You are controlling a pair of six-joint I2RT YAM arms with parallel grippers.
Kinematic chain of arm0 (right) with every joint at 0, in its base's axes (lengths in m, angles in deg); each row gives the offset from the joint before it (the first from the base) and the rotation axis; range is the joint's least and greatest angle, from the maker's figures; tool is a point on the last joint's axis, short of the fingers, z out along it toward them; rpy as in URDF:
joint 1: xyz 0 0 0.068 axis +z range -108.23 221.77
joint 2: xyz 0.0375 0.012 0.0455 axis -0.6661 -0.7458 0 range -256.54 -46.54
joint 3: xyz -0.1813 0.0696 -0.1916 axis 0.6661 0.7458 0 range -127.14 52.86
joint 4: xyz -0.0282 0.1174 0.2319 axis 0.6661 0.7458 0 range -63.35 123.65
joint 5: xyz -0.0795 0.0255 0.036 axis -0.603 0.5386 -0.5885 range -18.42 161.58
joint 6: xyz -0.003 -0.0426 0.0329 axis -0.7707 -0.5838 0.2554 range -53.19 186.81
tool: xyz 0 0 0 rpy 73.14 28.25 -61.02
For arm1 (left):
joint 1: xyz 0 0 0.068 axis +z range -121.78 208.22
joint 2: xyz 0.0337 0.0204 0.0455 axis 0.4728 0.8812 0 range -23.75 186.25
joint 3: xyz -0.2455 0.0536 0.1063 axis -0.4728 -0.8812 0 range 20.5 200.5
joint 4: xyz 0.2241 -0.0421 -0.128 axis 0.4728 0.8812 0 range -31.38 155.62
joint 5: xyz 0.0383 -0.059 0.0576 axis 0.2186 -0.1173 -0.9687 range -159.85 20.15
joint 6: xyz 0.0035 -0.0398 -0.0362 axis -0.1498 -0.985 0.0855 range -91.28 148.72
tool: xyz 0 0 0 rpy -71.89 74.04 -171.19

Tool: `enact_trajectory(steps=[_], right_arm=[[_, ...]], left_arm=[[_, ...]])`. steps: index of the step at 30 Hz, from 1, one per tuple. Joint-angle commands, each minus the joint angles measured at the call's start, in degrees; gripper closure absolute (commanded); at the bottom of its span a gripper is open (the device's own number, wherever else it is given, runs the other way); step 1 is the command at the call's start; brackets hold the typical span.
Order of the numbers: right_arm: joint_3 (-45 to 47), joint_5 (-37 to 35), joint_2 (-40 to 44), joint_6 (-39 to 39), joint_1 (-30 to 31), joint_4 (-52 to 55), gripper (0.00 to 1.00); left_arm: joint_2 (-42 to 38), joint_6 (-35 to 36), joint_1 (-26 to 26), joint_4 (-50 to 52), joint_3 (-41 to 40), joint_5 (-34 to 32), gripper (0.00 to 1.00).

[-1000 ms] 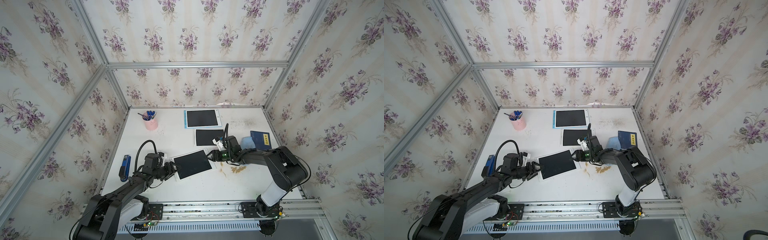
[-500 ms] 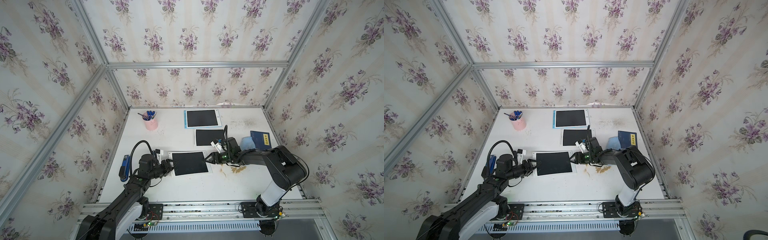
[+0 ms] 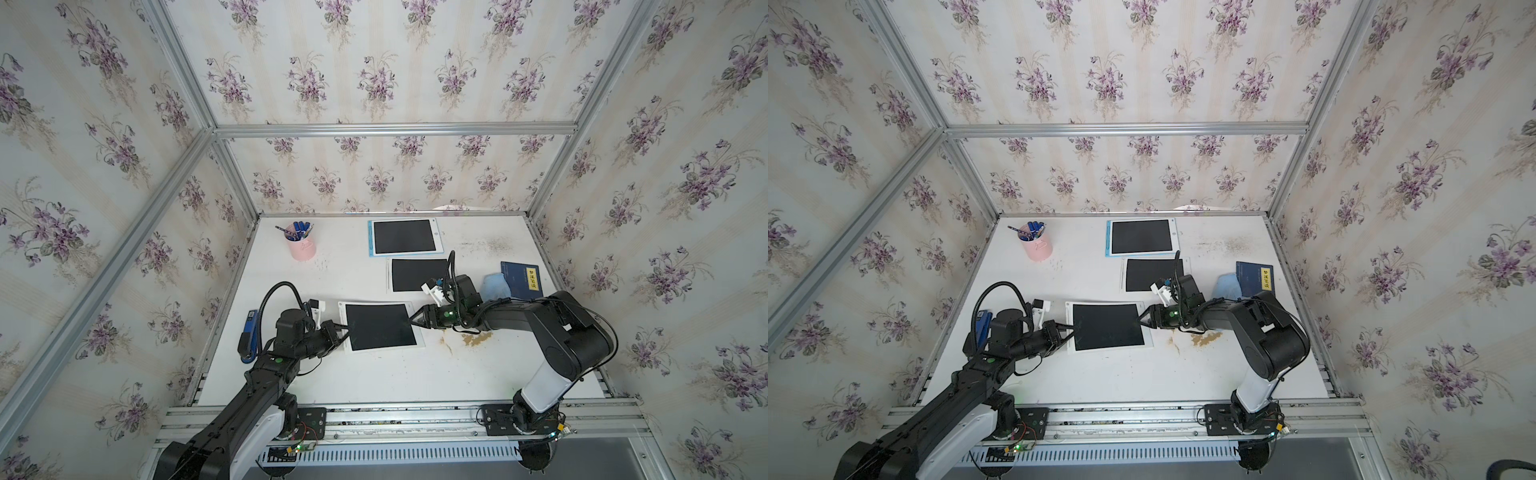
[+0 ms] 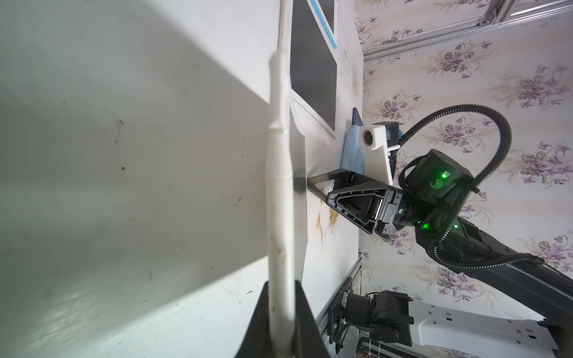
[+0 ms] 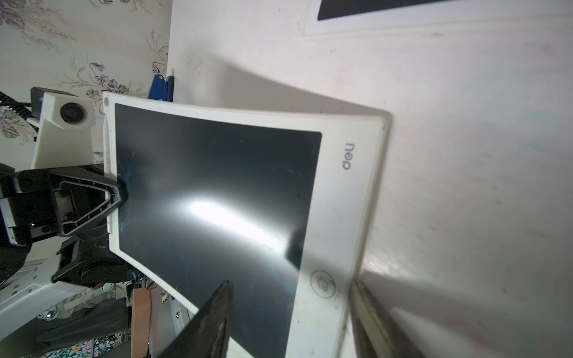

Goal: Wipe the drawing tablet
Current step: Pick up the drawing tablet from the center of the board, then pick up the cleaning item at the center of the board.

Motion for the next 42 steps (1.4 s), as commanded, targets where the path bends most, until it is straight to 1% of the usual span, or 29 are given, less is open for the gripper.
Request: enact_trajectory(steps=[1,5,7,10,13,14,17,18,20,22,23,24,25,27,29,30,31,32,34,36,39,41,42], right_arm=[[0.0,-4.3,0.9,0.0,0.2,9.8,0.38],[-3.1,-8.3,5.2,-0.7,0.0,14.0,0.39],[-6.6,-12.4,8.3,-1.7,-0.4,18.3,0.39],[-12.1,-19.9,13.2,-2.4,-1.6,23.9,0.35],[-15.3,-27.0,18.6,-1.6,-4.1,26.2,0.32],[-15.7,-28.2,19.9,-1.2,-5.2,26.4,0.31],[-15.9,-28.9,23.5,0.1,-9.6,26.8,0.29],[-15.6,-28.9,24.7,0.4,-11.2,27.0,0.29],[-14.8,-28.9,26.5,0.4,-13.8,27.2,0.29],[-13.9,-27.8,27.5,0.3,-16.2,27.3,0.29],[-13.7,-27.4,27.7,0.4,-16.9,27.4,0.28],[-13.5,-27.1,27.7,0.7,-17.6,27.5,0.28],[-13.2,-26.7,27.7,1.2,-18.1,27.5,0.28],[-12.1,-27.8,27.7,2.0,-18.6,27.0,0.28],[-11.4,-31.1,27.1,3.2,-19.5,27.9,0.26],[-11.0,-32.7,26.6,3.7,-20.3,28.3,0.26],[-10.6,-34.1,26.1,4.4,-21.1,28.5,0.25],[-10.2,-35.4,25.5,5.2,-22.1,29.0,0.25],[-10.0,-39.0,24.3,6.6,-24.1,31.1,0.25],[-9.5,-42.5,23.8,7.5,-25.7,32.3,0.25],[-7.8,-47.5,24.3,9.5,-28.0,32.4,0.24],[-7.4,-50.1,24.2,10.5,-29.1,32.6,0.24],[-7.5,-51.4,23.9,10.8,-29.5,33.3,0.24]], left_arm=[[-1.5,4.4,0.0,3.6,2.5,0.1,1.0],[-6.7,10.8,0.0,13.3,9.6,-0.2,1.0],[-10.0,15.0,0.0,18.3,14.6,-0.9,1.0],[-12.9,20.9,0.0,21.9,21.5,-2.3,1.0],[-12.0,25.6,0.0,21.8,27.5,-3.0,1.0],[-11.0,27.0,-0.1,20.9,28.7,-2.8,1.0],[-7.7,30.9,-0.4,16.5,31.6,-0.8,1.0],[-6.5,33.2,-0.7,14.6,32.2,0.6,1.0],[-4.6,40.0,-1.7,12.2,33.2,1.8,1.0],[-4.2,51.3,-3.9,8.0,32.5,5.4,1.0],[-4.9,57.2,-5.5,6.0,31.5,6.1,1.0],[-5.8,65.1,-7.7,4.2,30.0,6.0,1.0],[-6.9,74.3,-10.4,3.9,28.5,4.7,1.0],[-7.1,87.4,-15.0,5.9,27.7,-1.2,1.0],[-4.4,100.1,-18.1,14.6,29.9,-4.7,1.0],[-3.4,106.9,-20.3,18.2,30.0,-8.4,1.0],[-2.8,112.0,-23.1,18.6,28.9,-13.0,1.0],[-2.7,114.8,-25.1,17.5,27.5,-17.4,1.0],[-3.2,119.1,-28.1,15.0,24.7,-23.9,1.0],[-5.1,123.6,-30.5,14.3,22.3,-25.4,1.0],[-9.1,131.0,-34.1,16.3,19.3,-23.9,1.0],[-10.7,133.7,-37.8,16.3,17.8,-26.6,1.0],[-11.1,135.1,-40.2,16.0,17.1,-29.5,1.0]])
